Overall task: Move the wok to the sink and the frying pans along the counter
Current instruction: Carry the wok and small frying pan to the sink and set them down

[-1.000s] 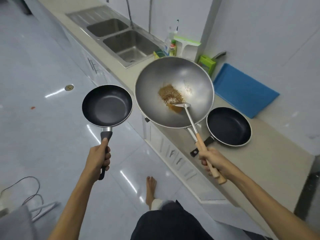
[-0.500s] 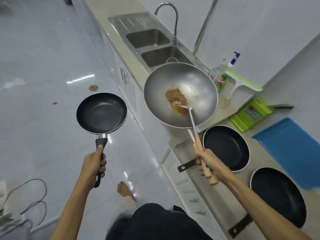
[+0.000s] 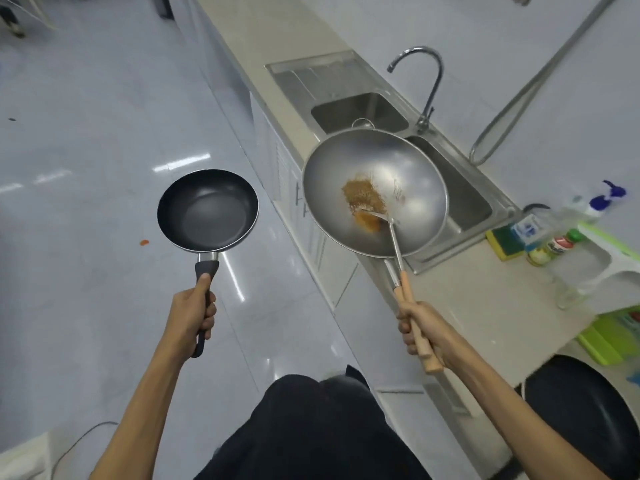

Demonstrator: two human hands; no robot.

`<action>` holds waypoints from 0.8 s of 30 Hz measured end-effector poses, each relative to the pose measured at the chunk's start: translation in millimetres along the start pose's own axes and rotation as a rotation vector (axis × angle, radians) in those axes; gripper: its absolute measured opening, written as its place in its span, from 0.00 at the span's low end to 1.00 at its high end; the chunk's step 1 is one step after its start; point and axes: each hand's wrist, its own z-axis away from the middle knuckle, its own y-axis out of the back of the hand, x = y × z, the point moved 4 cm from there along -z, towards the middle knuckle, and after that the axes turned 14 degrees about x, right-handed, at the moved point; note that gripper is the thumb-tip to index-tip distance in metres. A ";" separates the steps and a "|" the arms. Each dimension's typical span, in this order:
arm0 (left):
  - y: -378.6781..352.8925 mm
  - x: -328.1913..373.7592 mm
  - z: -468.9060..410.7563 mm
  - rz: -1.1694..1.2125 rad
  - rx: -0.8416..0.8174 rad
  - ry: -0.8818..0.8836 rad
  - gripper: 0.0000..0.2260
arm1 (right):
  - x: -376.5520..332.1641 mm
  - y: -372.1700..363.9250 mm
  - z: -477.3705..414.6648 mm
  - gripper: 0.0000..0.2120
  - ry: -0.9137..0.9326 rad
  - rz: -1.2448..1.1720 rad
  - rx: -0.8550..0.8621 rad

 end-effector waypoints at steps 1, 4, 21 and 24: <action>0.6 12.9 -20.6 -0.003 0.005 -0.002 0.21 | -14.4 -14.6 -8.8 0.11 0.001 0.003 -0.003; -1.7 49.2 -82.4 -0.007 0.014 -0.008 0.21 | -59.3 -53.2 -38.3 0.10 0.008 0.006 -0.006; -84.0 278.8 -410.8 -0.059 -0.011 0.000 0.22 | -373.8 -244.1 -236.9 0.05 0.020 0.034 -0.004; -97.7 321.1 -473.4 -0.080 -0.029 -0.019 0.21 | -419.1 -281.6 -267.4 0.05 0.010 -0.003 -0.006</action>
